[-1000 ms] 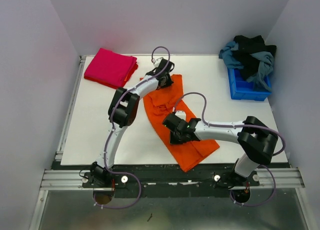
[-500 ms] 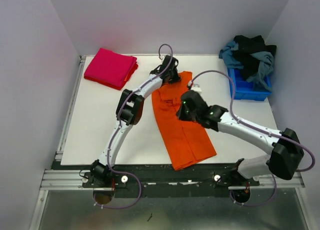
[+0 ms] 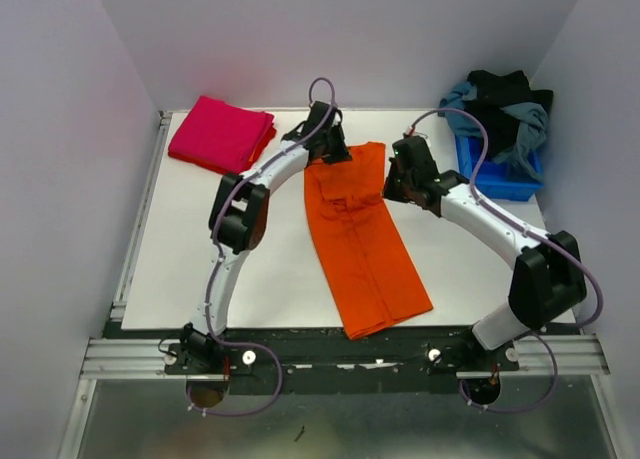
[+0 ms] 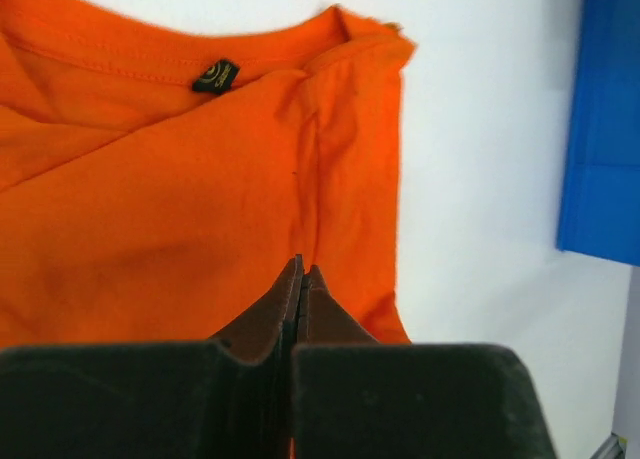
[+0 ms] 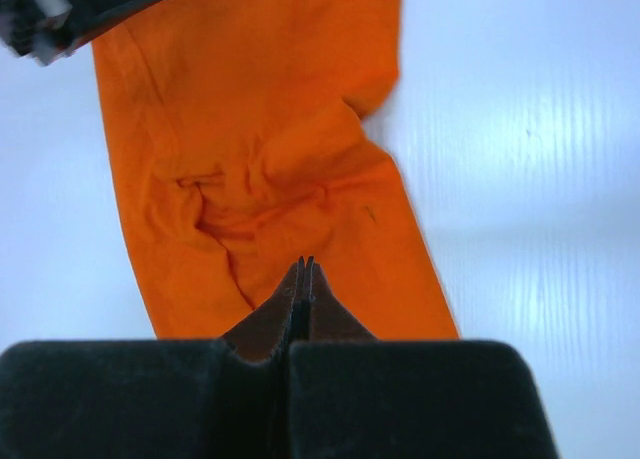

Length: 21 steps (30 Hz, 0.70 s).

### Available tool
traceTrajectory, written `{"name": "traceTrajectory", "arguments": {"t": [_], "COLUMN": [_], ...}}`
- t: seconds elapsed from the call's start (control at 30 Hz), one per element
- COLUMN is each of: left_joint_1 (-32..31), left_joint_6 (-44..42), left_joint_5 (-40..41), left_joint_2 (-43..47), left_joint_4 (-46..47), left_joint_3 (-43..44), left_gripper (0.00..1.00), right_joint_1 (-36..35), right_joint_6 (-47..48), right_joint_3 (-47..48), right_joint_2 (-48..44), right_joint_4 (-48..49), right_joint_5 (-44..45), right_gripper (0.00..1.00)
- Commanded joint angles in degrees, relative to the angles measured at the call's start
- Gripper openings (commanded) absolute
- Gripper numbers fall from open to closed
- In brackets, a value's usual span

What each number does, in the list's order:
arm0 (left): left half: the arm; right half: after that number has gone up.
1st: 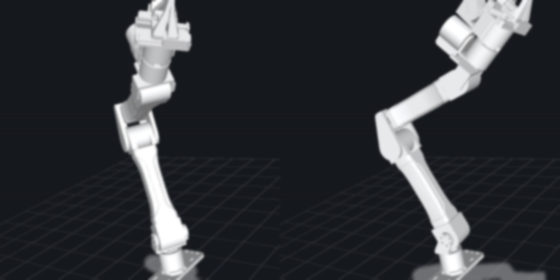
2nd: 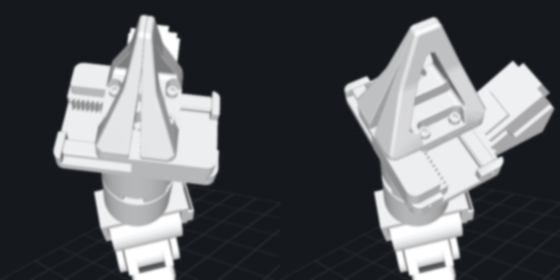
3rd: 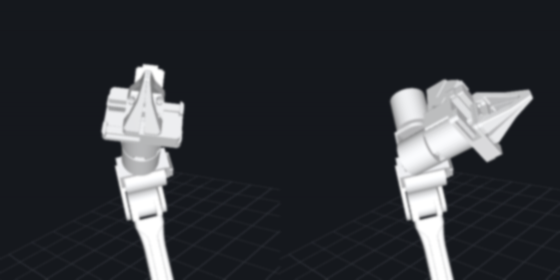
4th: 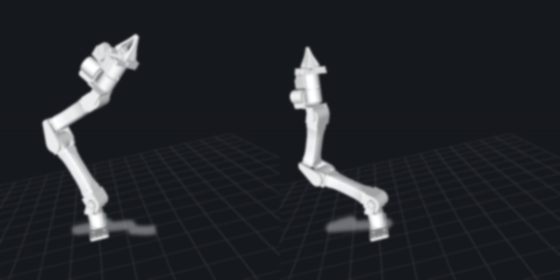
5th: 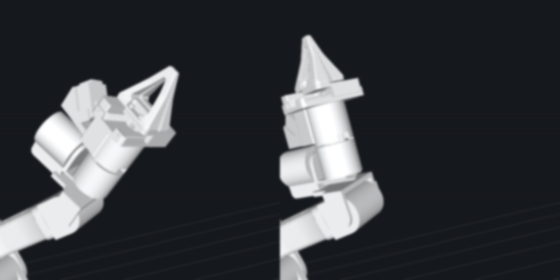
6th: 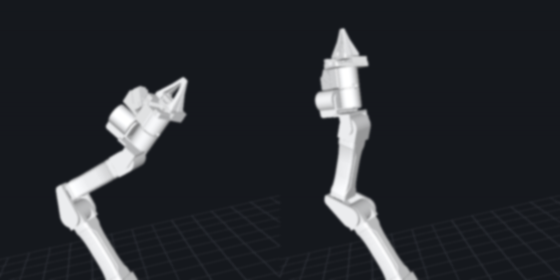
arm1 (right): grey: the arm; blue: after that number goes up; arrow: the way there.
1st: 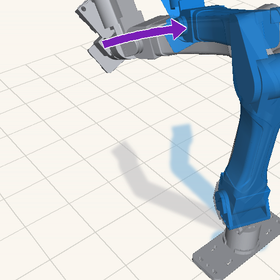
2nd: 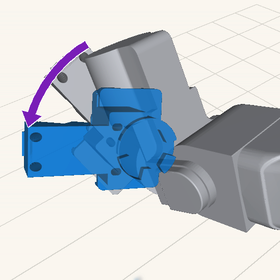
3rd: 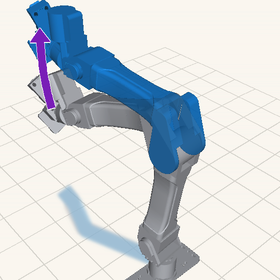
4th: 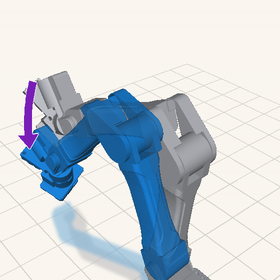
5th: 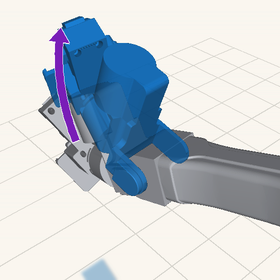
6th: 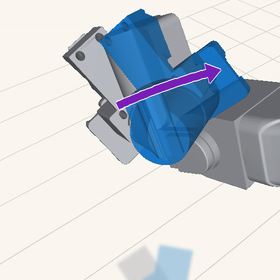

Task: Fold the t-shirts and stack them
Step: Rotate the tshirt 90 degrees

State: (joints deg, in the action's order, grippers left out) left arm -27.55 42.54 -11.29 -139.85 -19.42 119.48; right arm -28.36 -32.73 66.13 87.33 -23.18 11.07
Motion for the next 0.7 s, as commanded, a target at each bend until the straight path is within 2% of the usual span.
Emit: {"name": "traceTrajectory", "arguments": {"t": [0.0,0.23,0.33,0.4,0.5,0.67], "left_joint_1": [2.6,3.6,3.6,3.6,3.6,3.6], "left_joint_6": [-4.7,-4.5,-4.1,-2.7,-0.5,-0.6], "left_joint_5": [-3.6,2.0,3.8,4.8,5.9,7.9], "left_joint_2": [14.1,29.9,34.2,36.2,38.3,36.7], "left_joint_4": [1.9,9.8,12.2,12.3,14.1,12.6], "left_joint_3": [-8.4,-34.3,-42.4,-45.9,-51.0,-51.6], "left_gripper": [0.04,0.06,0.04,0.00,0.00,0.00], "right_joint_1": [1.3,4.0,4.9,5.6,5.9,6.9], "right_joint_6": [3.5,4.1,5.0,5.3,5.5,6.4], "right_joint_3": [6.8,17.1,20.8,23.7,27.4,32.4], "right_joint_2": [6.3,16.3,19.7,22.4,26.3,32.2], "right_joint_4": [-1.1,-3.5,-3.9,-4.9,-6.2,-8.2], "right_joint_5": [-4.7,-6.8,-7.2,-8.7,-9.8,-10.6], "right_gripper": [0.01,0.01,0.01,0.01,0.01,0.01]}}
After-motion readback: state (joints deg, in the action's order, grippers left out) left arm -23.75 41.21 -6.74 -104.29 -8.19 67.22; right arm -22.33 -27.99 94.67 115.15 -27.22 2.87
